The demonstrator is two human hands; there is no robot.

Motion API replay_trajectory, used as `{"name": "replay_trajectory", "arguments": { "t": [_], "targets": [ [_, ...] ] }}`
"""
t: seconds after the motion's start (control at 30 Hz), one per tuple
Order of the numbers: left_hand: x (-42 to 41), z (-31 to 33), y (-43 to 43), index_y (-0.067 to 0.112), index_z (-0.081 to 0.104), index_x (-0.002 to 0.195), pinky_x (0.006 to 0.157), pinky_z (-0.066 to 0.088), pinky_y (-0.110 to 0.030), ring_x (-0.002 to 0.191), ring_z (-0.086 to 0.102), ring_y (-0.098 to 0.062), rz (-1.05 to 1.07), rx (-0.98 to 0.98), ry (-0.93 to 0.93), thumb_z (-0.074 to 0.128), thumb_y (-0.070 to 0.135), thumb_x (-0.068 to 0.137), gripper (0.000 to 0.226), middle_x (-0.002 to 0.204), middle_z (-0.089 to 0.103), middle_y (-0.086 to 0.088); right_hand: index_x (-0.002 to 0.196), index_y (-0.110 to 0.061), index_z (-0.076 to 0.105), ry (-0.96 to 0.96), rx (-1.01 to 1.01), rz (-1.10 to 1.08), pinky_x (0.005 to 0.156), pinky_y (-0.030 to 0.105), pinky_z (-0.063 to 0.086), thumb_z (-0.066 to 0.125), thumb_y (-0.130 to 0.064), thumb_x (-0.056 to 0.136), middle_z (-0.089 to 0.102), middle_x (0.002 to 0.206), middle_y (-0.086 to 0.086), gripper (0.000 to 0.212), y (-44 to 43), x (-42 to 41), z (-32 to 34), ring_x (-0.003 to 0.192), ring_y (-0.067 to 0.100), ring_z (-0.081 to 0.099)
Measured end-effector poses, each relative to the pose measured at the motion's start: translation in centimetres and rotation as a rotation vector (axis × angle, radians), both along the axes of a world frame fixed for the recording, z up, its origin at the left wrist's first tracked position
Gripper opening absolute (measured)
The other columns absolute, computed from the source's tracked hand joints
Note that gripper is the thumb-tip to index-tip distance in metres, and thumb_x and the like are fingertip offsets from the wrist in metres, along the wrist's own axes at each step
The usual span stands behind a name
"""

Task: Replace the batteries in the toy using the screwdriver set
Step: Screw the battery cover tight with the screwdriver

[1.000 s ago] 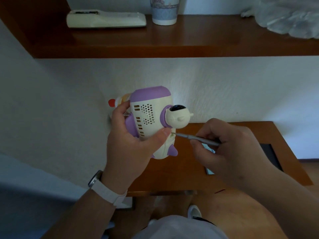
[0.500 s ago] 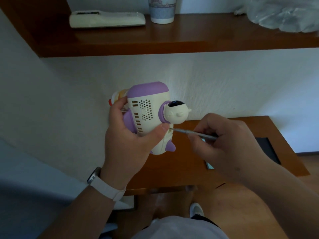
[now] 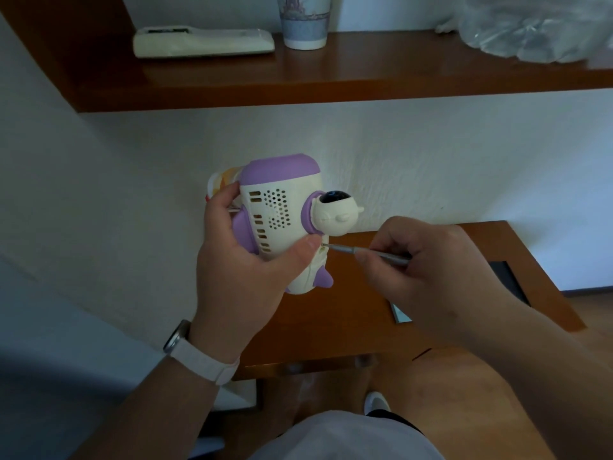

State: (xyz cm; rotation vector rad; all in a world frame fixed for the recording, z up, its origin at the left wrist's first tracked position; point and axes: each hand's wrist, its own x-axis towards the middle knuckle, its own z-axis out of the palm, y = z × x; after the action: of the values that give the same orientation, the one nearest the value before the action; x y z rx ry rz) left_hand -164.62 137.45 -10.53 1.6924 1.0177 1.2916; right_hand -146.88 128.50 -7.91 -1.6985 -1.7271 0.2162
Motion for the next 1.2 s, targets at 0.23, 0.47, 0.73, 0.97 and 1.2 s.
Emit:
{"name": "replay_trajectory", "arguments": {
  "t": [0.23, 0.47, 0.73, 0.97, 1.2],
  "targets": [
    [-0.1, 0.0, 0.2, 0.038, 0.037, 0.125, 0.062, 0.054, -0.011, 0.095, 0.064, 0.009, 0.002, -0.013, -0.020, 0.077, 0.053, 0.053, 0.084, 0.111, 0.056, 0.027, 0.079, -0.028, 0.053, -0.042, -0.031, 0.005, 0.043, 0.018, 0.042, 0.060, -0.038, 0.077, 0.049, 0.050, -0.013, 0.012, 0.5, 0.2, 0.4, 0.050, 0.010, 0.053],
    [-0.2, 0.3, 0.5, 0.039, 0.037, 0.123, 0.062, 0.055, -0.012, 0.092, 0.065, 0.009, 0.014, 0.002, -0.010, 0.078, 0.049, 0.054, 0.081, 0.106, 0.057, 0.030, 0.076, -0.024, 0.061, -0.056, -0.034, 0.041, 0.044, 0.020, 0.043, 0.052, -0.045, 0.086, 0.054, 0.052, -0.011, 0.025, 0.9, 0.2, 0.9, 0.051, 0.013, 0.056],
    [-0.1, 0.6, 0.8, 0.043, 0.038, 0.118, 0.061, 0.055, -0.012, 0.093, 0.065, 0.008, -0.011, -0.001, -0.025, 0.079, 0.045, 0.056, 0.075, 0.102, 0.059, 0.036, 0.084, -0.023, 0.056, -0.102, -0.047, -0.009, 0.038, 0.023, 0.037, 0.055, -0.041, 0.077, 0.055, 0.055, -0.009, 0.019, 0.9, 0.2, 1.3, 0.039, 0.012, 0.044],
    [-0.1, 0.5, 0.9, 0.039, 0.038, 0.122, 0.063, 0.056, -0.014, 0.094, 0.066, 0.004, -0.015, 0.002, -0.021, 0.080, 0.046, 0.055, 0.079, 0.109, 0.058, 0.026, 0.078, -0.027, 0.062, -0.164, -0.072, 0.012, 0.038, 0.017, 0.034, 0.048, -0.047, 0.086, 0.054, 0.051, -0.010, 0.026, 0.9, 0.4, 1.6, 0.041, 0.011, 0.050],
    [0.0, 0.5, 1.0, 0.045, 0.037, 0.116, 0.064, 0.057, -0.016, 0.094, 0.067, 0.001, -0.012, -0.025, -0.037, 0.079, 0.048, 0.055, 0.074, 0.112, 0.060, 0.021, 0.085, -0.024, 0.055, -0.099, -0.066, -0.015, 0.038, 0.034, 0.041, 0.055, -0.043, 0.077, 0.054, 0.053, -0.007, 0.021, 1.2, 0.3, 1.2, 0.038, 0.011, 0.044]
  ]
}}
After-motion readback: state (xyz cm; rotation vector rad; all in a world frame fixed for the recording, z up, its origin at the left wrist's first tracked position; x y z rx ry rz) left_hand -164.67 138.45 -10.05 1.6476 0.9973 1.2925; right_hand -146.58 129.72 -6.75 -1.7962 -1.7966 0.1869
